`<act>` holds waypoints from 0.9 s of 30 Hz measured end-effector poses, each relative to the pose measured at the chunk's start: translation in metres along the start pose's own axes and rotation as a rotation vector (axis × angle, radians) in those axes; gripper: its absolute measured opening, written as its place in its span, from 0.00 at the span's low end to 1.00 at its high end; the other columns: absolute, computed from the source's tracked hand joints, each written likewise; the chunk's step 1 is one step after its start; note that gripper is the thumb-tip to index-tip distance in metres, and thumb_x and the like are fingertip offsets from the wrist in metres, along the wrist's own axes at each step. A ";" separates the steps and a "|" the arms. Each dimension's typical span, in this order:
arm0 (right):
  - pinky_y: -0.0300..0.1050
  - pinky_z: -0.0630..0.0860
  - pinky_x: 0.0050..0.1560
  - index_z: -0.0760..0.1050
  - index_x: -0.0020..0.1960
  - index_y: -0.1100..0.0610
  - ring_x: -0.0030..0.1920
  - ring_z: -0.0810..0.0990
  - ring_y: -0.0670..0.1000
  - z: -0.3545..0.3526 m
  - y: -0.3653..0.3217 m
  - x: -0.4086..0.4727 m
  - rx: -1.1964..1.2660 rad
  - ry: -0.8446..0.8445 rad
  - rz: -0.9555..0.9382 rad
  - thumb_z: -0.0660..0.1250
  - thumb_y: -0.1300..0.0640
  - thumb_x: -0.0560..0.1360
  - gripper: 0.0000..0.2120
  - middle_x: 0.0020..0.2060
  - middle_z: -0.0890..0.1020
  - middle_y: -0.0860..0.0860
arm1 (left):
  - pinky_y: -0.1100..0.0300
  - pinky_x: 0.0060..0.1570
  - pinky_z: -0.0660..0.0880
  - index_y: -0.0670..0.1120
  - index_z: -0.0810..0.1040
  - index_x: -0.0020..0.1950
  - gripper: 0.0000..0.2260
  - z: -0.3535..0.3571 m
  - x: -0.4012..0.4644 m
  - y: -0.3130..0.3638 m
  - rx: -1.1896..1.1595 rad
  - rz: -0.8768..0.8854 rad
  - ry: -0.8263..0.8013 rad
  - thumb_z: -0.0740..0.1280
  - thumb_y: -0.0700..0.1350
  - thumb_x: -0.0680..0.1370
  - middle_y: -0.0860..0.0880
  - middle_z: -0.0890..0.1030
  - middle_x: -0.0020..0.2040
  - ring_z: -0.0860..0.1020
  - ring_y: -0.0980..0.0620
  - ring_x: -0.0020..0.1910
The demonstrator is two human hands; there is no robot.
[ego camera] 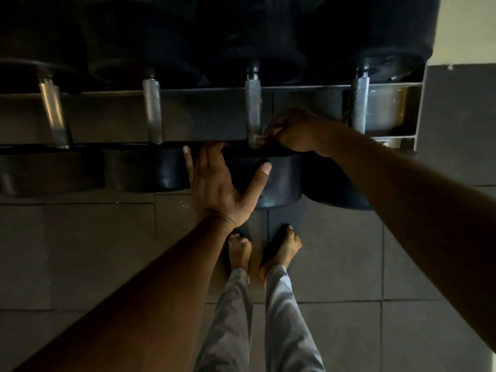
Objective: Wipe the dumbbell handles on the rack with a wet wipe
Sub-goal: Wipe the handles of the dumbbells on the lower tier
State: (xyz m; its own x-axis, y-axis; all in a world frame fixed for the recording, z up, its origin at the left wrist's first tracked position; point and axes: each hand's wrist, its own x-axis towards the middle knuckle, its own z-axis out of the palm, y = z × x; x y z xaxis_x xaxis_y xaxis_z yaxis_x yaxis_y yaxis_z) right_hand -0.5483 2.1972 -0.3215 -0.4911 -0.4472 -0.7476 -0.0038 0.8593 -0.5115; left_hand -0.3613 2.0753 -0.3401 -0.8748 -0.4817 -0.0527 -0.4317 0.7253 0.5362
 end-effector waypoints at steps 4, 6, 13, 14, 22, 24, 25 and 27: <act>0.50 0.77 0.65 0.83 0.61 0.55 0.59 0.81 0.53 0.001 -0.001 0.016 -0.047 -0.013 0.012 0.69 0.60 0.79 0.12 0.61 0.83 0.55 | 0.37 0.83 0.48 0.40 0.75 0.68 0.40 0.000 0.000 0.001 0.007 -0.008 0.001 0.61 0.75 0.76 0.44 0.80 0.63 0.76 0.44 0.71; 0.48 0.79 0.60 0.85 0.56 0.52 0.57 0.82 0.52 -0.002 0.003 0.021 -0.060 -0.025 0.029 0.73 0.58 0.78 0.08 0.56 0.85 0.53 | 0.37 0.84 0.48 0.40 0.76 0.67 0.39 -0.001 0.000 0.001 0.004 -0.003 0.005 0.63 0.74 0.76 0.44 0.81 0.63 0.76 0.44 0.71; 0.27 0.72 0.31 0.81 0.62 0.62 0.45 0.81 0.50 0.007 0.007 0.044 0.043 -0.043 0.022 0.68 0.64 0.80 0.11 0.51 0.81 0.54 | 0.37 0.84 0.47 0.40 0.75 0.67 0.37 -0.002 0.000 0.002 0.001 0.015 0.011 0.64 0.72 0.77 0.45 0.81 0.63 0.76 0.45 0.70; 0.28 0.71 0.31 0.81 0.64 0.62 0.43 0.80 0.48 0.010 0.005 0.046 0.015 -0.047 0.011 0.67 0.61 0.81 0.12 0.53 0.81 0.54 | 0.37 0.84 0.47 0.40 0.76 0.67 0.37 -0.002 0.000 0.002 0.002 0.017 0.016 0.64 0.72 0.77 0.45 0.81 0.63 0.76 0.45 0.70; 0.43 0.77 0.55 0.84 0.52 0.47 0.54 0.81 0.48 -0.001 0.012 0.032 -0.055 -0.081 -0.007 0.72 0.57 0.78 0.06 0.53 0.84 0.49 | 0.36 0.83 0.48 0.40 0.76 0.67 0.37 -0.002 0.000 0.001 0.005 0.023 0.011 0.63 0.72 0.77 0.45 0.81 0.63 0.76 0.45 0.71; 0.38 0.74 0.48 0.83 0.50 0.45 0.49 0.79 0.43 -0.007 0.014 0.023 -0.042 -0.096 -0.015 0.74 0.51 0.77 0.03 0.50 0.83 0.44 | 0.37 0.83 0.48 0.40 0.76 0.67 0.38 -0.002 0.000 0.002 0.006 0.025 0.011 0.62 0.73 0.77 0.45 0.80 0.63 0.76 0.45 0.71; 0.37 0.72 0.46 0.83 0.52 0.45 0.49 0.78 0.42 -0.009 0.016 0.019 -0.030 -0.104 -0.035 0.75 0.49 0.77 0.05 0.49 0.83 0.43 | 0.37 0.84 0.48 0.40 0.76 0.67 0.38 -0.002 0.000 0.002 0.008 0.025 0.009 0.62 0.73 0.77 0.45 0.80 0.63 0.75 0.44 0.71; 0.37 0.75 0.48 0.84 0.54 0.48 0.50 0.81 0.43 -0.009 0.016 0.014 0.057 -0.057 -0.129 0.76 0.48 0.76 0.08 0.49 0.84 0.44 | 0.37 0.83 0.48 0.40 0.76 0.67 0.37 -0.002 0.000 0.002 0.012 0.025 0.008 0.63 0.72 0.77 0.44 0.80 0.63 0.75 0.44 0.71</act>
State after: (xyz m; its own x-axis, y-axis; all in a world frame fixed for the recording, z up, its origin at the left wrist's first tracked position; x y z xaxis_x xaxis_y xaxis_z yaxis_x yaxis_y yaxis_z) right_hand -0.5634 2.2066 -0.3361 -0.4394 -0.5674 -0.6964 -0.0134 0.7793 -0.6265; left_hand -0.3619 2.0752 -0.3373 -0.8835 -0.4673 -0.0322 -0.4122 0.7431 0.5272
